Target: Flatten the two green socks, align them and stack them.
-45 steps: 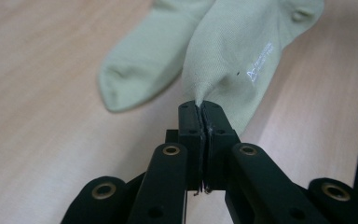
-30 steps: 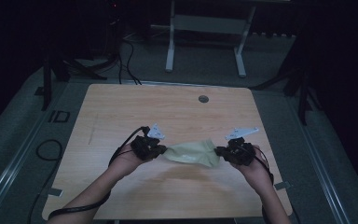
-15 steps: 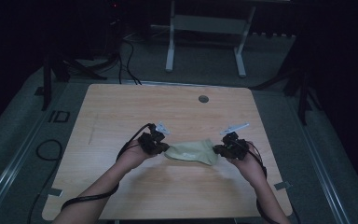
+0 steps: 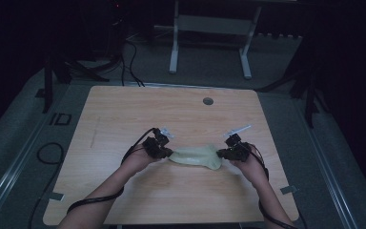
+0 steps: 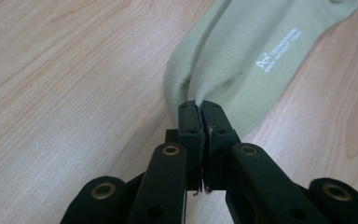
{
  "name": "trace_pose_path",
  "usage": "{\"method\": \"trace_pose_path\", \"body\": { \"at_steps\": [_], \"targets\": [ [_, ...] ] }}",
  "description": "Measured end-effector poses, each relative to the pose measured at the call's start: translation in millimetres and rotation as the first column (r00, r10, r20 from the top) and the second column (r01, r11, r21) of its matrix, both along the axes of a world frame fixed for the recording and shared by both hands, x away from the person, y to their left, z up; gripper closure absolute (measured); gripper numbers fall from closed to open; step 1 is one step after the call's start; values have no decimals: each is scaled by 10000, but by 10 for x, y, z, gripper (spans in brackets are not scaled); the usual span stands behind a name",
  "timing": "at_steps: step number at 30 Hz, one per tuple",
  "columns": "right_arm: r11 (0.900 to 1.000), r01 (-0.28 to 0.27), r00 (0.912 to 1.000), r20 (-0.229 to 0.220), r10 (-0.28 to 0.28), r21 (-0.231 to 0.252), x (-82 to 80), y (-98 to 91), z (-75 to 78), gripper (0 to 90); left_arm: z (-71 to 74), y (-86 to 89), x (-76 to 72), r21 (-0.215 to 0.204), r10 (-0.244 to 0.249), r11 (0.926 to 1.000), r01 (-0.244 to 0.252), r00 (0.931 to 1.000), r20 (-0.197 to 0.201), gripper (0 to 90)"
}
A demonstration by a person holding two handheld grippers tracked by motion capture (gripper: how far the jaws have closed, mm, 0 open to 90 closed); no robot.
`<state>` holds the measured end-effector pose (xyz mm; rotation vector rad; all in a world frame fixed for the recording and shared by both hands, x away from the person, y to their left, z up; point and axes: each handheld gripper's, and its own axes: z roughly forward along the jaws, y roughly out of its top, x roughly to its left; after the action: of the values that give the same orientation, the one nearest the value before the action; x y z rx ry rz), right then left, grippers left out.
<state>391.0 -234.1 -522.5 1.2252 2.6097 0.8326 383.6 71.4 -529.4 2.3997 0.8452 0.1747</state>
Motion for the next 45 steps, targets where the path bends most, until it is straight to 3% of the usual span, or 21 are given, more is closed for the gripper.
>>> {"method": "trace_pose_path", "body": {
  "at_steps": [10,13,15,20,22,24,25,26,29,32,33,34,35,36,37,45],
  "targets": [
    [9995,302,9993,-202,-300,75,106,-33,-112,805,-119,-22,36,7,43,10000,-43,9998,-172,852],
    [9996,272,9991,-325,-272,5,116,-33,-164,717,-143,-17,33,45,74,10000,-74,9998,-182,673],
    [9995,312,9990,-333,-313,-49,115,-35,-157,688,-134,-2,31,57,281,9996,-280,9994,-208,666],
    [9997,235,9997,-105,-236,-30,76,-41,-57,623,2,12,-20,-121,421,9991,-417,9985,355,637],
    [9998,180,9998,61,-181,54,49,-22,-1,621,118,0,-63,-527,577,9972,-537,9954,760,646],
    [9998,81,9997,220,-86,192,21,11,51,662,166,-52,-104,-671,461,9970,-395,9940,996,713],
    [9998,81,9997,220,-86,192,21,11,51,662,166,-52,-104,-671,461,9970,-395,9940,996,766],
    [9997,-98,9995,318,91,229,-1,54,75,733,173,-93,-122,-736,315,9970,-240,9943,1020,799],
    [9993,-338,9988,351,332,172,-18,132,42,791,111,-246,-141,-624,-1,9980,57,9960,890,836],
    [9995,-315,9990,324,314,35,-4,166,-10,791,7,-365,-104,-484,-75,9988,110,9973,725,850],
    [10000,-39,9999,164,38,58,23,175,-91,764,-32,-394,-89,-440,-98,9989,128,9977,676,849],
    [10000,-39,9999,164,38,58,23,175,-91,764,-73,-419,-75,-303,-99,9995,121,9973,732,849],
    [10000,3,10000,-2,-3,-25,47,183,-188,740,-116,-433,-56,-159,-108,9998,120,9973,722,849],
    [9998,65,9999,113,-67,199,46,179,-206,733,-161,-439,-36,-90,-81,9999,87,9978,653,849],
    [9997,91,9999,127,-94,240,47,181,-210,733,-217,-414,-16,-262,38,9997,-23,9983,587,849],
    [9994,-302,9982,518,311,-194,93,335,-213,651,-210,-288,-4,-170,226,9996,-215,9978,627,849]
  ]
}}
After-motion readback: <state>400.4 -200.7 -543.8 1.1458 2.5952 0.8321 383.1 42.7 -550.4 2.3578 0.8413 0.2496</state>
